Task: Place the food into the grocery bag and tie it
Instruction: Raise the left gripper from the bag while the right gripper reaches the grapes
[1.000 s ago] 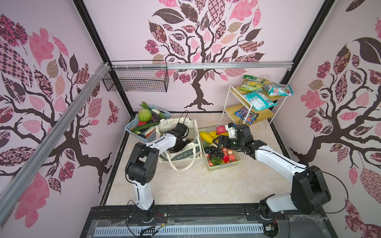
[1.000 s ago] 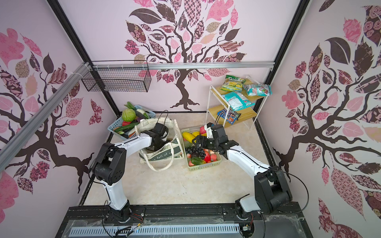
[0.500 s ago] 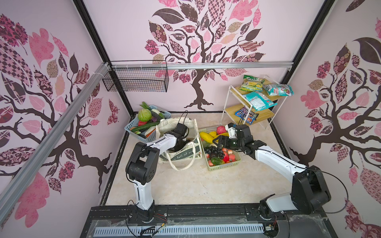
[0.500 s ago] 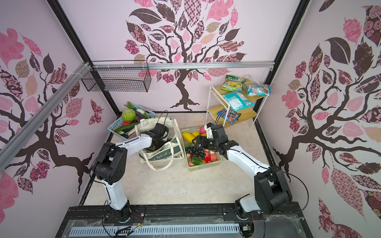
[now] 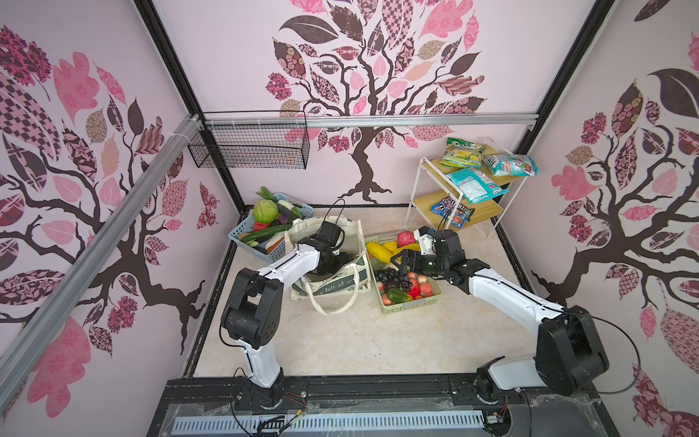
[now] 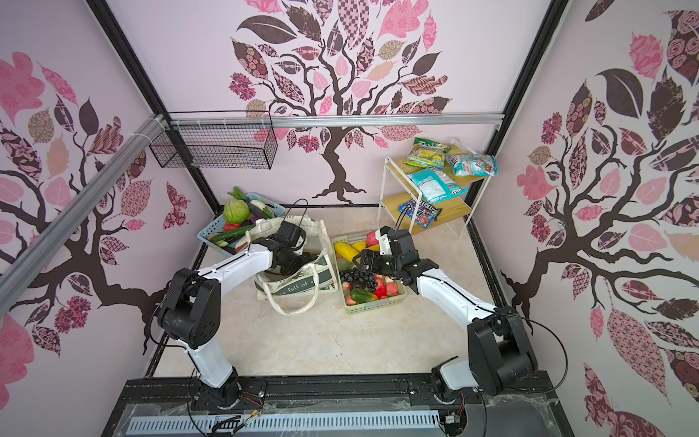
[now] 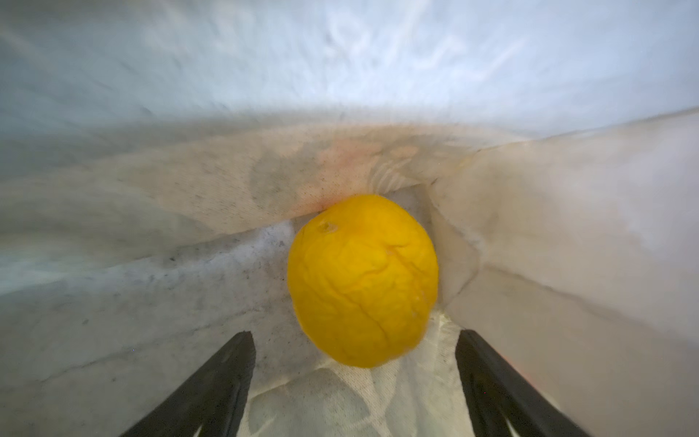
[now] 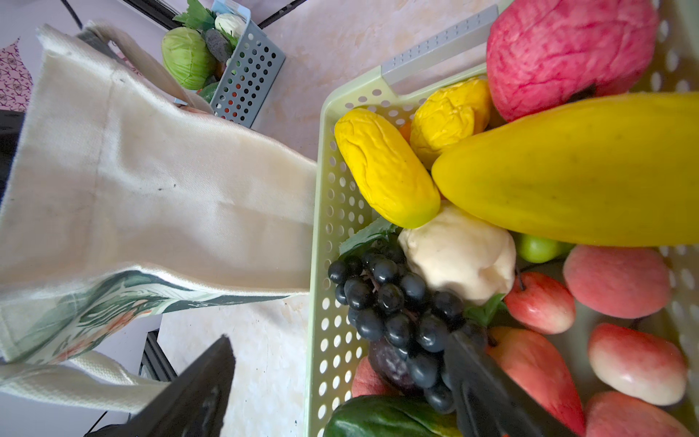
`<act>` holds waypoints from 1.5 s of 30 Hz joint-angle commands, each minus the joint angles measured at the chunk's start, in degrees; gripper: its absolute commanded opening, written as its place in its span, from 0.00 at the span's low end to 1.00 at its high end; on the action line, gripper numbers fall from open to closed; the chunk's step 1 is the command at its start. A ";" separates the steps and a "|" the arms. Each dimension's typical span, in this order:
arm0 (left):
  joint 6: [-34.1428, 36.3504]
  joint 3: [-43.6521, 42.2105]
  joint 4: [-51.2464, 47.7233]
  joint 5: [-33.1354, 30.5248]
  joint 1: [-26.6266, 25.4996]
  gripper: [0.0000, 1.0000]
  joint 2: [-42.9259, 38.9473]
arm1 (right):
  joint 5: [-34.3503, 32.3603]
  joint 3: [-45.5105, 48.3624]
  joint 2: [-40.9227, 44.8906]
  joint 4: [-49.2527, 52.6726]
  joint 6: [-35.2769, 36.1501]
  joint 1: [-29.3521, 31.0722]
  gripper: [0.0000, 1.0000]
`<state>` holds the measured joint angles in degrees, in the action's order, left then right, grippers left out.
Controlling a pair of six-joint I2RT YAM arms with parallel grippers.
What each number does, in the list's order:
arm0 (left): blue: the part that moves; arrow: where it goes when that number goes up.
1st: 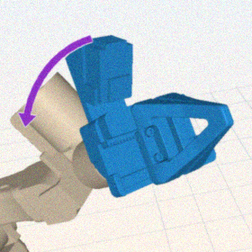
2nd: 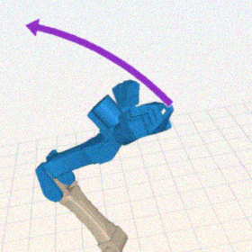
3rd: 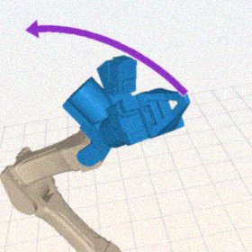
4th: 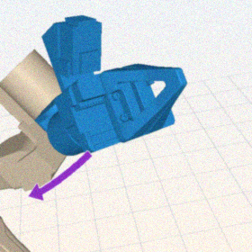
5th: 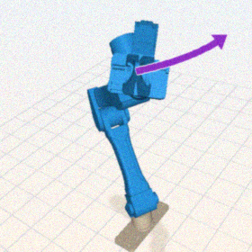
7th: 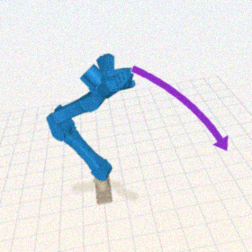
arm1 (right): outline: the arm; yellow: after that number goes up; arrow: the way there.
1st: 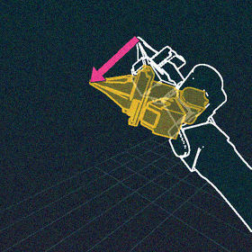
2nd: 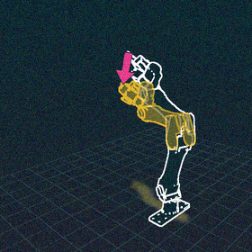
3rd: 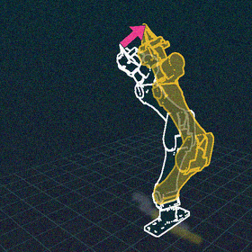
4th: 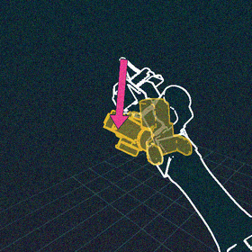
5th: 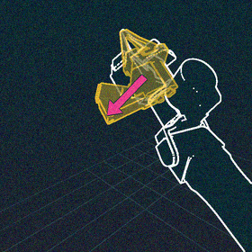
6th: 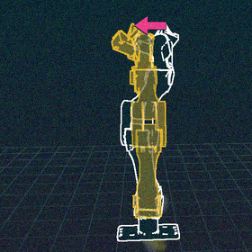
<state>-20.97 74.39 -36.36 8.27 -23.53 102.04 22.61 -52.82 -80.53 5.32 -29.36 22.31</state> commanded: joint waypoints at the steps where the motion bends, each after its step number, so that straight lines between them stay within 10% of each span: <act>1: 0.39 3.34 -1.46 -1.45 0.07 0.87 -3.25 | -0.54 0.70 2.53 0.04 0.28 -0.16 0.90; 29: 2.72 13.47 -9.16 -8.57 0.16 0.90 -12.30 | -3.78 -1.74 2.70 5.06 3.61 0.93 0.86; 45: 2.87 15.02 -11.11 -13.36 0.50 0.92 -16.42 | -16.84 -8.89 -5.16 13.98 10.37 7.06 0.79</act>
<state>-18.17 87.00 -46.61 -3.01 -23.46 86.98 10.33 -59.07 -82.72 15.42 -21.85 28.05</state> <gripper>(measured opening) 0.921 0.794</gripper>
